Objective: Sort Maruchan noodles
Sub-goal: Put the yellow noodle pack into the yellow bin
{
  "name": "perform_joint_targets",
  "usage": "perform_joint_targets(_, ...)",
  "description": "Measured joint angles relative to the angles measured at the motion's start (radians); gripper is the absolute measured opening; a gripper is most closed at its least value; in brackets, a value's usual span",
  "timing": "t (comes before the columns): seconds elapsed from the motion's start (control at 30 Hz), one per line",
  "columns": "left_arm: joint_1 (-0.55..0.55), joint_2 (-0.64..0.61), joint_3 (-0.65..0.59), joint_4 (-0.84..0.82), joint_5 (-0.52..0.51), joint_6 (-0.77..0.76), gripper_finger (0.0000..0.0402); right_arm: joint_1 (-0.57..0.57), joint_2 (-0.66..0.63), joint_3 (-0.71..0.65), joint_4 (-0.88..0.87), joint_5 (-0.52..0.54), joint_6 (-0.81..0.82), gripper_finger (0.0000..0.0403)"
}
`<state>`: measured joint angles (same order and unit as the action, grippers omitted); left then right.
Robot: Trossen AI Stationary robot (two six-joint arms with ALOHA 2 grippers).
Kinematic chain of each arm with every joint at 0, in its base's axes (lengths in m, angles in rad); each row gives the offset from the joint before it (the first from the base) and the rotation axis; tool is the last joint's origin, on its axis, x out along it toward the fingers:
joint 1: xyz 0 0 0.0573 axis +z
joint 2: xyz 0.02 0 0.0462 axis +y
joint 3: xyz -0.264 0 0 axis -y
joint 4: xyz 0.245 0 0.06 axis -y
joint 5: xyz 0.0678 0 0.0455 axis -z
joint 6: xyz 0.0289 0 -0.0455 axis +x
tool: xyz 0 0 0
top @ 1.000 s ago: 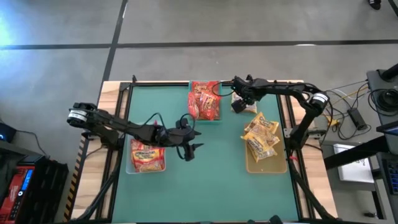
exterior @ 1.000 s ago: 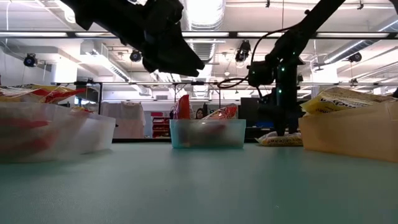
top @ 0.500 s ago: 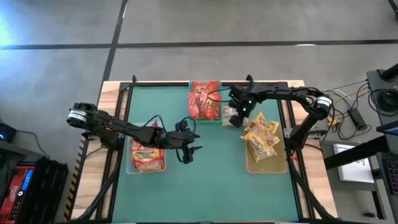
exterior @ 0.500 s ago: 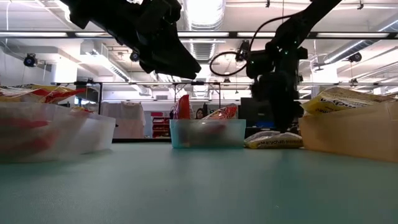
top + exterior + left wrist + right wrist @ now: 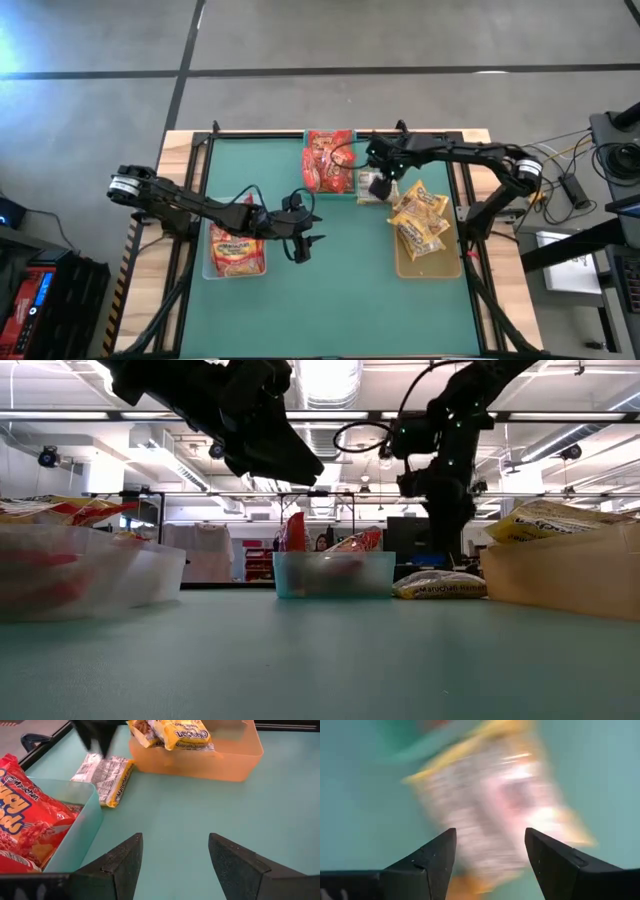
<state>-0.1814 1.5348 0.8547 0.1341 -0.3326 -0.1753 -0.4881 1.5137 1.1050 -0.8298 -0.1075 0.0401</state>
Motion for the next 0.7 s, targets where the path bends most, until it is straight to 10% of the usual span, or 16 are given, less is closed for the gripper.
perform_joint_targets(0.1, 0.000, 0.000, 0.000, 0.000, -0.001, 0.000, 0.0210, -0.003, -0.010, 0.005, 0.002, 0.206, 0.059, 0.0226)
perform_joint_targets(0.33, 0.000, -0.002, 0.001, 0.000, -0.001, 0.002, 0.0210, 0.004, 0.044, -0.028, 0.023, 0.219, 0.125, 0.0226)
perform_joint_targets(0.7, 0.000, -0.004, 0.001, 0.000, -0.002, 0.009, 0.0210, 0.073, 0.119, -0.026, 0.031, -0.028, 0.053, 0.0226)
